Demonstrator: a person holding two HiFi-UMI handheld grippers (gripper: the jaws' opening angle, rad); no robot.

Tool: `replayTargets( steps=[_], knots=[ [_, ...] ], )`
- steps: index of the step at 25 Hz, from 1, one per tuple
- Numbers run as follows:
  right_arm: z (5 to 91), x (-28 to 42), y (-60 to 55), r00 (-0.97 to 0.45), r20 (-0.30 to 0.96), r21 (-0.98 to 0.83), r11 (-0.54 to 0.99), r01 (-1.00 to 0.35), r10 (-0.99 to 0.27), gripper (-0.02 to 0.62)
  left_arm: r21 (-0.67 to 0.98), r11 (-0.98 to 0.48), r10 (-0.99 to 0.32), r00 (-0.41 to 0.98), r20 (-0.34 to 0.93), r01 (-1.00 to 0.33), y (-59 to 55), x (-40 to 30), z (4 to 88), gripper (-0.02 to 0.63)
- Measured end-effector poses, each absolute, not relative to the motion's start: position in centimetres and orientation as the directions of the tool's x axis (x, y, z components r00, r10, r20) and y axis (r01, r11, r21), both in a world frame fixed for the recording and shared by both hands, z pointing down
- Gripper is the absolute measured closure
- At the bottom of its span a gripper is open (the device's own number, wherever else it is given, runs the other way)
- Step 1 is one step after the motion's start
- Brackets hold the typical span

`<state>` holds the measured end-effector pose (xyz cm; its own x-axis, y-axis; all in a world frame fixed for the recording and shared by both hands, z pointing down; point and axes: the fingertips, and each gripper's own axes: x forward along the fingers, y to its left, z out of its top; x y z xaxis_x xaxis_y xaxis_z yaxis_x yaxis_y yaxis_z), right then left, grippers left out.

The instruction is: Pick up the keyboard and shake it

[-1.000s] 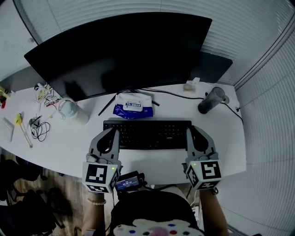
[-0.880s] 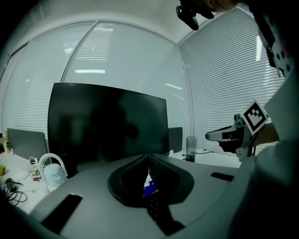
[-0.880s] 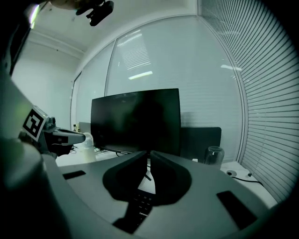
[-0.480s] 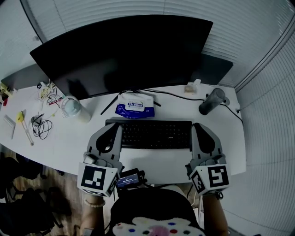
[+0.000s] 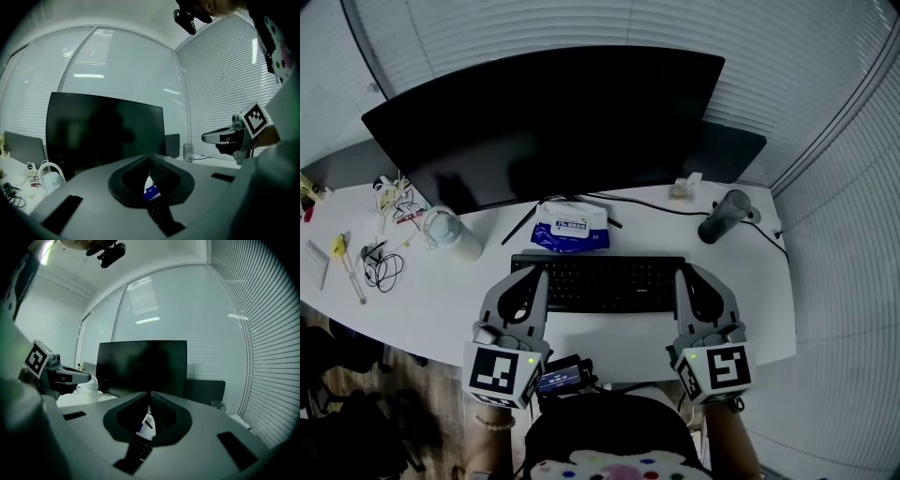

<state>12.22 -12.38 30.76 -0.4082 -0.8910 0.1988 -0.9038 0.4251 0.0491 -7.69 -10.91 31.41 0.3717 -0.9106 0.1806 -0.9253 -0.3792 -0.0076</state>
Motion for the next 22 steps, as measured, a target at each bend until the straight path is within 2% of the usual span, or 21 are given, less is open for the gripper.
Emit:
replayTargets(
  steps=[10,22],
  knots=[
    [31.5,11.4,-11.9,-0.442,0.219,0.06,0.464,-0.884,-0.87,0.553,-0.026,-0.397,-0.902,0.385,0.195,-0.917,-10.8,-7.2,32.5,0.588],
    [33.2,12.1,-11.8,-0.407,0.259,0.07,0.437,-0.897,-0.876,0.552,-0.051,-0.454,-0.872,0.431,0.232,-0.89,-10.4,-5.9,33.3,0.588]
  ],
)
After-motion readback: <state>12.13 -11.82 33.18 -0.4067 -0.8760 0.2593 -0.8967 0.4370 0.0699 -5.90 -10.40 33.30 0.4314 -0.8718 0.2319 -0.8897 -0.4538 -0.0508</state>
